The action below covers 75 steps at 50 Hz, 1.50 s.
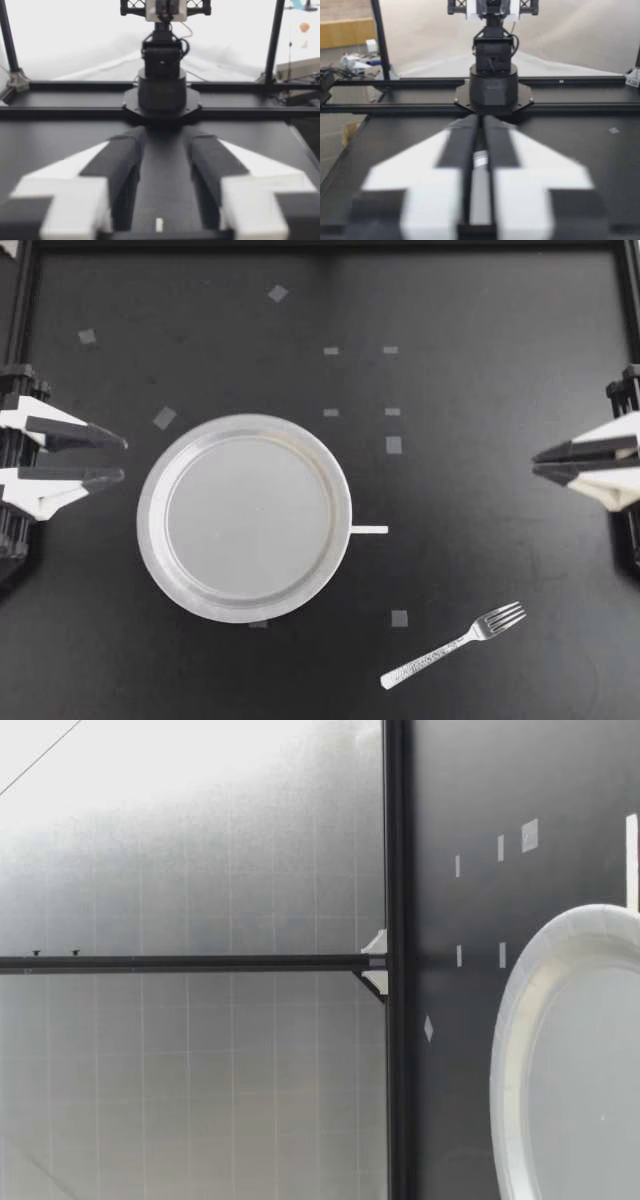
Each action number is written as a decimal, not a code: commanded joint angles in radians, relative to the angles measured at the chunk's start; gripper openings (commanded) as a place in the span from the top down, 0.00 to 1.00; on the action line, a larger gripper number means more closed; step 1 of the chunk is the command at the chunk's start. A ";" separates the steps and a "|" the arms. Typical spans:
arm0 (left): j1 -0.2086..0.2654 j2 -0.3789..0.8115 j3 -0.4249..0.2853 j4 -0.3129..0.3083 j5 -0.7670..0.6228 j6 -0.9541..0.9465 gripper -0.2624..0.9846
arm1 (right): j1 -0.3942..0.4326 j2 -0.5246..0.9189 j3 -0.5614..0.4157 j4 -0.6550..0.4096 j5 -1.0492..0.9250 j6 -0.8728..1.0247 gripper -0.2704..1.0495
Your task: Pick up the fork and place it on the plate.
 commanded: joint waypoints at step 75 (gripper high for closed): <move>0.002 0.137 -0.087 -0.106 0.133 -0.146 0.33 | 0.385 0.861 -0.316 0.077 0.591 0.041 0.40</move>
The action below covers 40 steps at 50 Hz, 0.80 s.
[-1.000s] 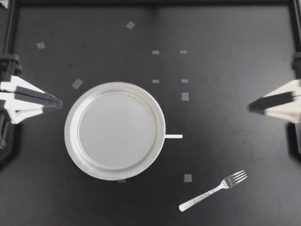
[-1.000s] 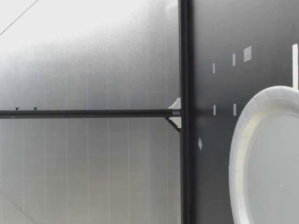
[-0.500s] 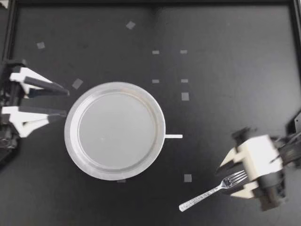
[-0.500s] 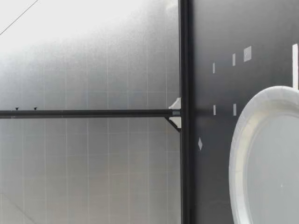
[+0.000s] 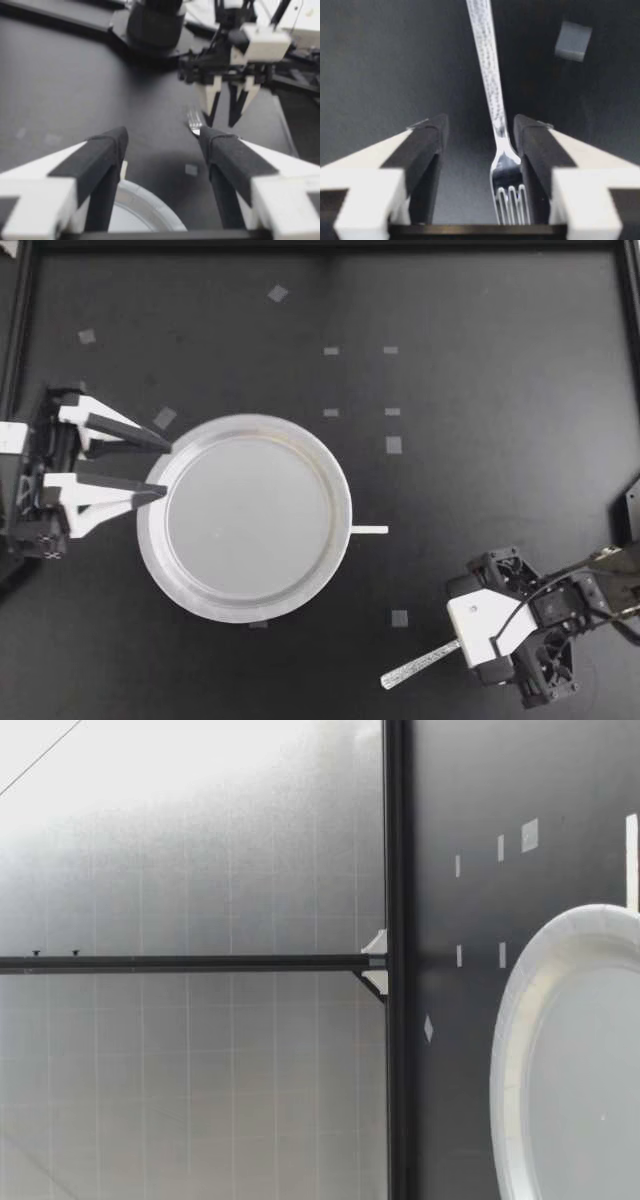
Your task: Pick up the fork and place it on the plate.
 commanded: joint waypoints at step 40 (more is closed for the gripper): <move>0.000 -0.006 0.020 0.002 -0.035 -0.005 0.33 | 0.006 0.152 -0.072 0.002 0.009 0.037 0.43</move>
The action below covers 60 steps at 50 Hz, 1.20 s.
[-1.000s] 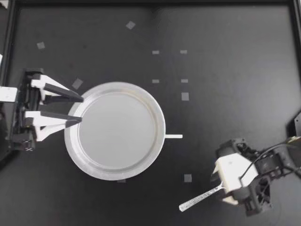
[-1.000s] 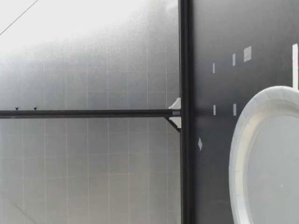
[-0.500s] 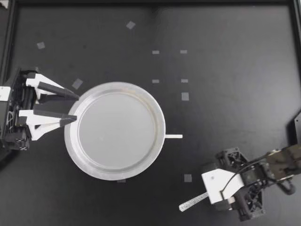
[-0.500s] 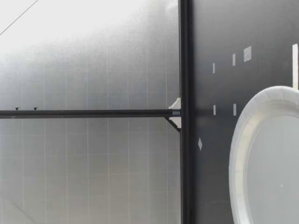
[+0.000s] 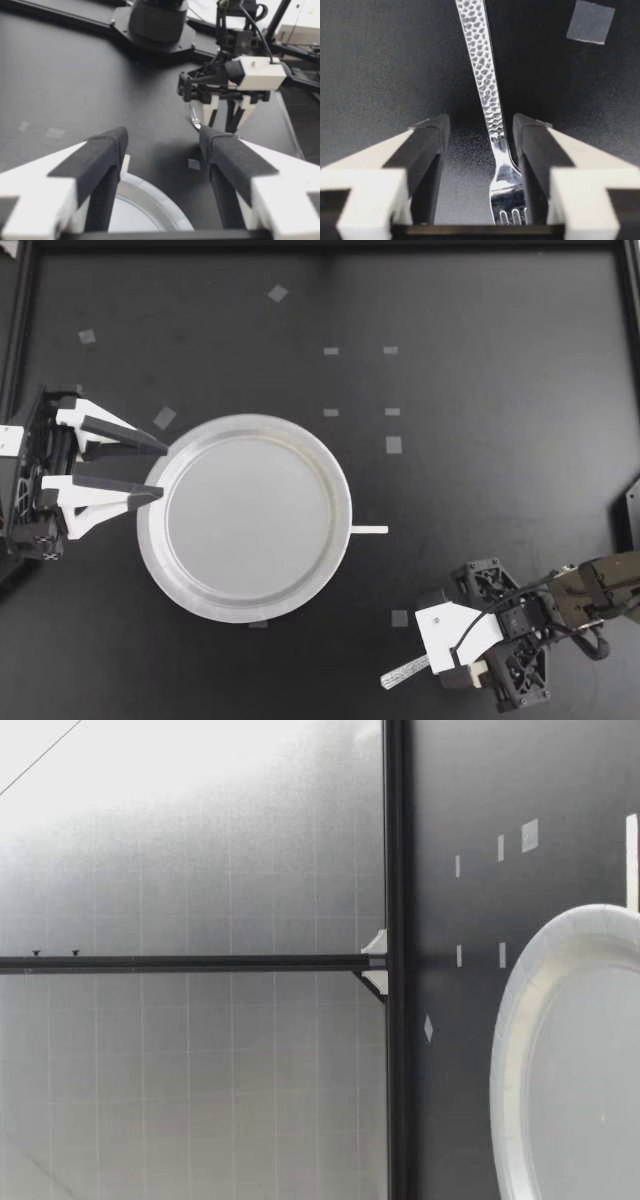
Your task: Pick up the fork and place it on the plate.
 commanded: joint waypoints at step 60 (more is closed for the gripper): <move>-0.021 -0.017 0.052 0.072 -0.265 -1.095 0.34 | -0.314 -0.215 -0.347 -1.292 0.348 -0.029 0.83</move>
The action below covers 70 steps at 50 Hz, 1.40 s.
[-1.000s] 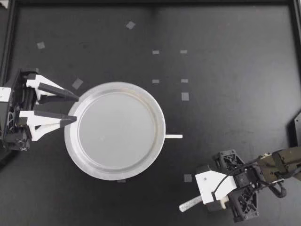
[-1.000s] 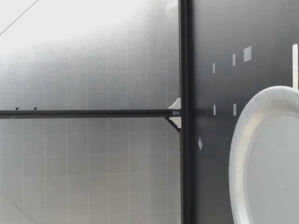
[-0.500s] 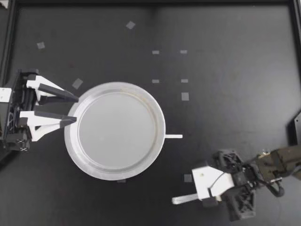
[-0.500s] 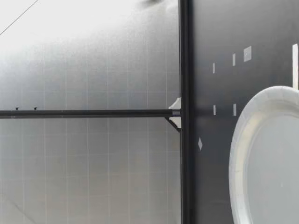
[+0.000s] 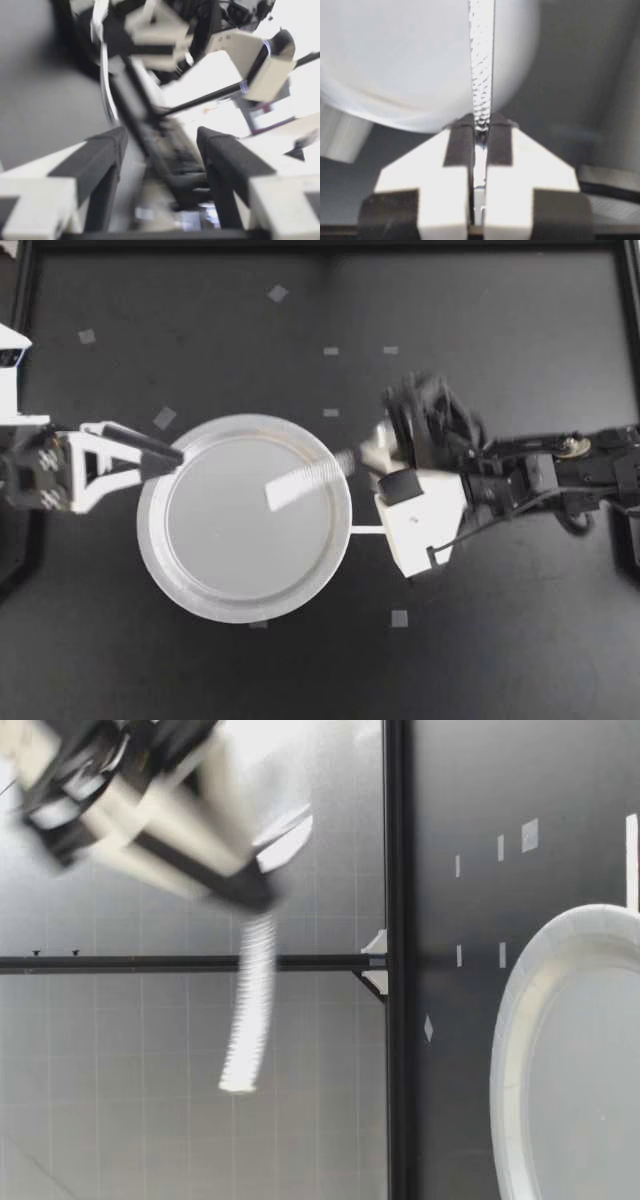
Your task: Pick up the fork and place it on the plate.
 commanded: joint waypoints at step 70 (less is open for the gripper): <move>-0.067 0.184 -0.029 0.258 -0.336 -0.561 0.34 | 0.192 0.201 -0.052 -1.058 0.218 0.692 0.83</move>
